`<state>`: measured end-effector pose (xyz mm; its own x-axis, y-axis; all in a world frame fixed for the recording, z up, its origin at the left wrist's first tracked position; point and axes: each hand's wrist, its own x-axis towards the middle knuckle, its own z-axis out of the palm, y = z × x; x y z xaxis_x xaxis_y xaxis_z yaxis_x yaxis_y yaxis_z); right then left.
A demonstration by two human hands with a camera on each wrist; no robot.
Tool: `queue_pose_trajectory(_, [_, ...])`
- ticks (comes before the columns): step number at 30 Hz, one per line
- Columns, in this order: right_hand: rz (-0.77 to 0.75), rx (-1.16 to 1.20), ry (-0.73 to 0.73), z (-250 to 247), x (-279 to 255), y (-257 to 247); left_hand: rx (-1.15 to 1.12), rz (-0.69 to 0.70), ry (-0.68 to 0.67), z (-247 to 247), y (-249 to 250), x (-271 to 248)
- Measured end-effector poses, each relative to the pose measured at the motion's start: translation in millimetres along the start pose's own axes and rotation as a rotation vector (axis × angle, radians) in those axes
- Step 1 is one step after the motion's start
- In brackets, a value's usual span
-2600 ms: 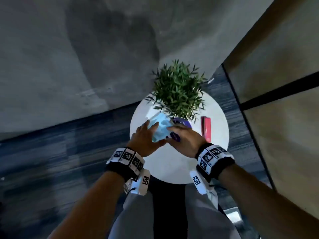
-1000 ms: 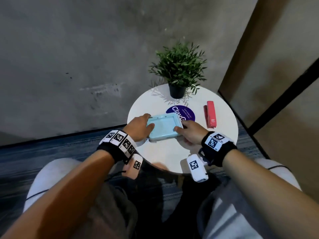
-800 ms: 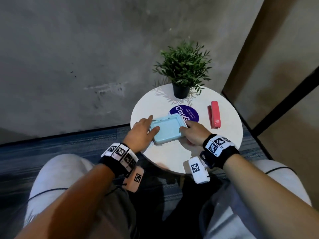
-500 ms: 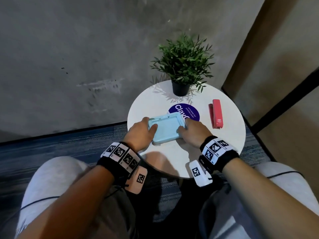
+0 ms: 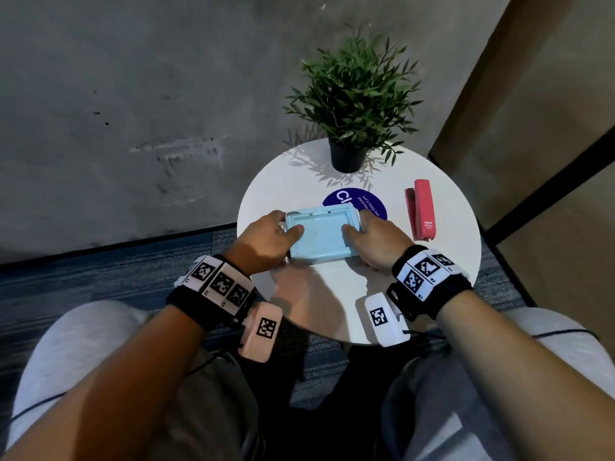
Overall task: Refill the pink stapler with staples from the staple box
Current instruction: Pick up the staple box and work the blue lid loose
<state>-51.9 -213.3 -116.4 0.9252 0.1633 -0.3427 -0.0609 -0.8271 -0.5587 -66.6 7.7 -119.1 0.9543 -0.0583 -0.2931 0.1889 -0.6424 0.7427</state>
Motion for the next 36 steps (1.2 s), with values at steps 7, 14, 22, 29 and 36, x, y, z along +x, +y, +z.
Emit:
queue_pose_trajectory(7, [-0.106,-0.131,0.132,-7.0,-3.0,-3.5,0.164,0.014,0.031,-3.8,2.5,-2.3])
queue_pose_trajectory(14, [-0.174,-0.018,0.108,-6.9,-2.9,-3.0,0.074,0.042,0.035,-1.2,4.7,-10.3])
queue_pose_trajectory(22, [-0.155,0.099,0.082,-6.6,-3.1,-2.1,0.259,0.161,0.127,-0.8,3.8,-12.2])
queue_pose_trajectory(29, [-0.093,0.251,0.074,-12.3,0.8,2.6,0.339,0.177,0.132,-2.4,3.7,-10.5])
queue_pose_trajectory(36, [0.016,0.324,0.065,-12.9,0.4,2.5,0.345,0.171,0.119,-2.6,3.5,-11.2])
